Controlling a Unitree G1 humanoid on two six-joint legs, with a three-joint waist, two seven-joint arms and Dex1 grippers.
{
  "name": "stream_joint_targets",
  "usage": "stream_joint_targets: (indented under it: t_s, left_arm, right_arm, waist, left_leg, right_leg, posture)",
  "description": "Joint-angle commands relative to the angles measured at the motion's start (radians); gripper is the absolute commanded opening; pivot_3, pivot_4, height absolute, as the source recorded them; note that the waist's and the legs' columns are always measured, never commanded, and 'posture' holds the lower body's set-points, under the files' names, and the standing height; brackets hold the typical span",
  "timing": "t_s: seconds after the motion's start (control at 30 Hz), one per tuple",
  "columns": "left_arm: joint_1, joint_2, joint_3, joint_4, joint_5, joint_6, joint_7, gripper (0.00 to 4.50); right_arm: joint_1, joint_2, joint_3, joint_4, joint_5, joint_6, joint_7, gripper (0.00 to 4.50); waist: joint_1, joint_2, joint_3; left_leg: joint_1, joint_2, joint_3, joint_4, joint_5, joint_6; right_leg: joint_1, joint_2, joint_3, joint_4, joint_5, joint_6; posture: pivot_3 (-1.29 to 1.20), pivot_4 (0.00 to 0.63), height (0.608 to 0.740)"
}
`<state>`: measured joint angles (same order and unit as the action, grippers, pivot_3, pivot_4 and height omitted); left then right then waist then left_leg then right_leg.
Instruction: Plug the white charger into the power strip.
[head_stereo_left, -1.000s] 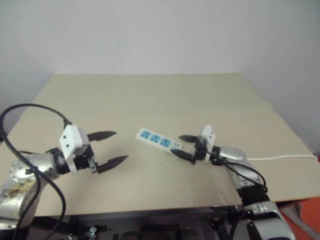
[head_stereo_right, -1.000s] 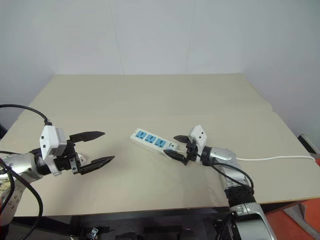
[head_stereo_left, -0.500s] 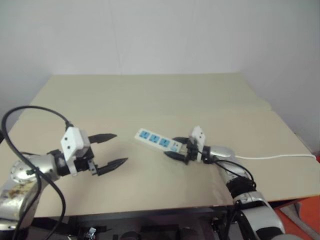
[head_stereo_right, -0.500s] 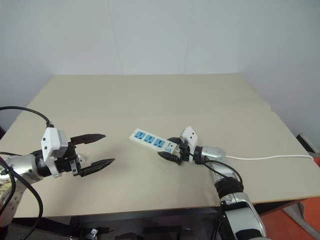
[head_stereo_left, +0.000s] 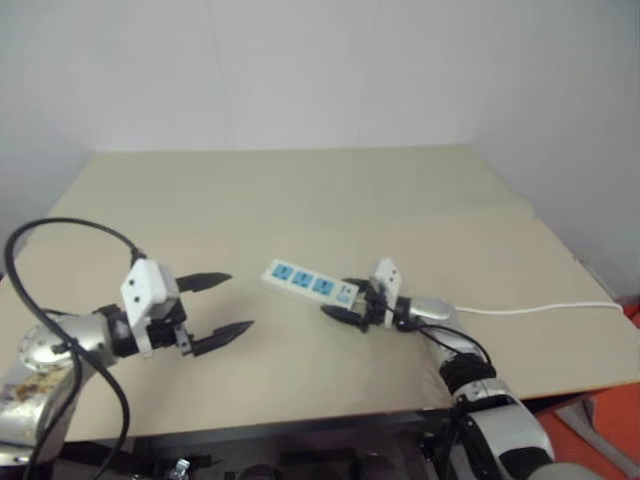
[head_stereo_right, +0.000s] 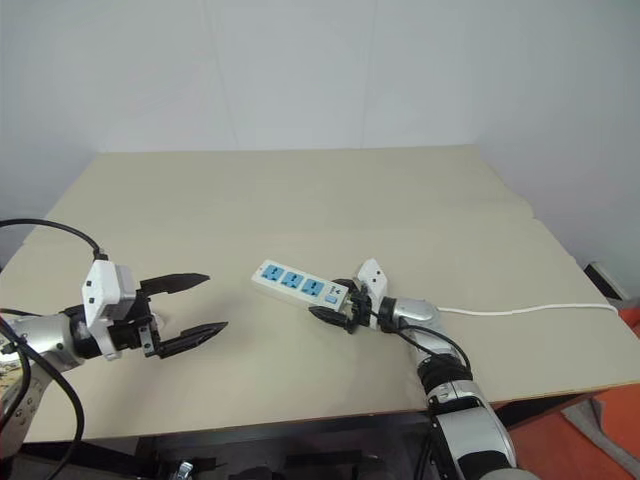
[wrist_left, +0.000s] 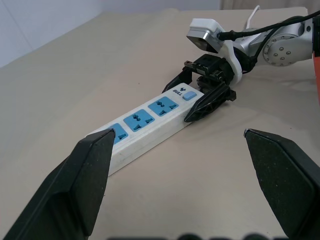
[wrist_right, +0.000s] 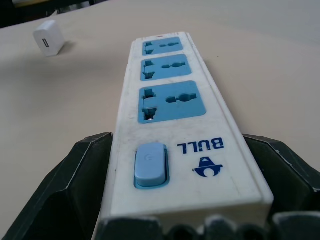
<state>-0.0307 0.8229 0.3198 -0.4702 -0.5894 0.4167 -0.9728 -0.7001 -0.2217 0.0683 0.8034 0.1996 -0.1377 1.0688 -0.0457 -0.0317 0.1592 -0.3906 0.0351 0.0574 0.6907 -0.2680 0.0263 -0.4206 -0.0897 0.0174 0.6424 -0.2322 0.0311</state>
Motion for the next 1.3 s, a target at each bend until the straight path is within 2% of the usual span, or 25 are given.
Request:
stream_joint_targets:
  t_s: [0.03, 0.37, 0.53, 0.7, 0.8, 0.93, 1.07, 1.2, 1.3]
  left_arm:
    - [0.001, 0.022, 0.039, -0.031, -0.017, -0.01, -0.006, 4.5]
    - [0.013, 0.028, 0.047, -0.039, -0.022, -0.008, -0.007, 4.5]
    - [0.01, 0.032, 0.044, -0.036, -0.022, -0.009, -0.009, 4.5]
    - [-0.004, 0.047, 0.038, -0.022, -0.019, -0.013, -0.029, 4.5]
    - [-0.037, 0.099, 0.028, 0.029, -0.003, -0.036, -0.102, 4.5]
    - [-0.17, 0.204, -0.026, 0.216, 0.054, -0.109, -0.246, 4.5]
    - [-0.366, 0.293, -0.154, 0.439, 0.167, -0.242, -0.412, 4.5]
    - [-0.588, 0.325, -0.325, 0.631, 0.313, -0.408, -0.594, 4.5]
    - [-0.736, 0.358, -0.501, 0.754, 0.39, -0.565, -0.641, 4.5]
  right_arm:
    - [0.011, 0.009, 0.01, 0.026, -0.017, -0.027, 0.018, 4.49]
    - [0.016, -0.009, 0.039, 0.076, -0.076, -0.042, 0.027, 4.49]
    - [0.016, -0.001, 0.04, 0.087, -0.092, -0.043, 0.021, 3.44]
    - [0.017, -0.001, 0.041, 0.079, -0.09, -0.055, 0.048, 3.44]
    - [0.022, -0.009, 0.045, 0.038, -0.074, -0.06, 0.099, 3.44]
    - [0.014, -0.04, 0.058, -0.01, -0.055, -0.055, 0.216, 3.44]
    - [0.013, -0.076, 0.082, -0.056, -0.05, -0.044, 0.314, 3.44]
    - [0.034, -0.114, 0.125, -0.118, -0.057, -0.021, 0.387, 3.44]
    - [0.051, -0.134, 0.149, -0.153, -0.056, -0.004, 0.42, 3.44]
  waist:
    - [-0.001, 0.0, 0.0]
    - [0.002, 0.0, -0.001]
    - [0.002, 0.0, -0.001]
    - [0.002, -0.001, -0.001]
    - [0.002, -0.001, -0.001]
    - [0.003, 0.0, -0.001]
    - [0.001, 0.0, -0.001]
    - [0.004, 0.0, -0.001]
    - [0.004, 0.0, -0.001]
  left_leg:
    - [0.0, 0.0, 0.0, -0.001, 0.0, 0.0]
    - [0.002, 0.0, 0.0, -0.002, 0.0, -0.001]
    - [0.003, 0.0, 0.0, -0.002, 0.0, -0.001]
    - [0.004, 0.0, 0.0, -0.003, 0.0, -0.001]
    - [0.004, -0.001, 0.0, -0.003, 0.001, -0.001]
    - [0.003, -0.001, 0.001, -0.004, 0.001, -0.002]
    - [0.003, -0.001, 0.004, -0.004, 0.001, -0.002]
    - [0.0, -0.001, 0.008, -0.005, 0.001, -0.002]
    - [0.0, -0.001, 0.008, -0.004, 0.001, -0.002]
  right_leg:
    - [0.0, 0.0, 0.0, 0.0, 0.0, 0.0]
    - [0.001, -0.001, 0.0, 0.0, 0.0, 0.0]
    - [0.003, -0.001, 0.0, 0.0, 0.0, 0.0]
    - [0.003, -0.001, 0.0, 0.0, 0.0, 0.0]
    - [0.003, -0.001, 0.0, -0.001, 0.0, 0.0]
    - [0.002, 0.0, 0.0, -0.001, 0.0, 0.0]
    - [0.001, 0.0, 0.0, -0.001, 0.0, 0.0]
    - [-0.001, 0.001, 0.0, -0.002, 0.0, 0.0]
    - [-0.001, 0.001, 0.0, -0.002, 0.0, 0.0]
  posture:
    - [0.0, 0.15, 0.74]
    - [0.0, 0.15, 0.74]
    - [0.0, 0.15, 0.74]
    - [0.0, 0.15, 0.74]
    - [0.0, 0.15, 0.74]
    - [0.0, 0.15, 0.74]
    - [0.0, 0.15, 0.74]
    - [0.0, 0.15, 0.74]
    - [0.0, 0.15, 0.74]
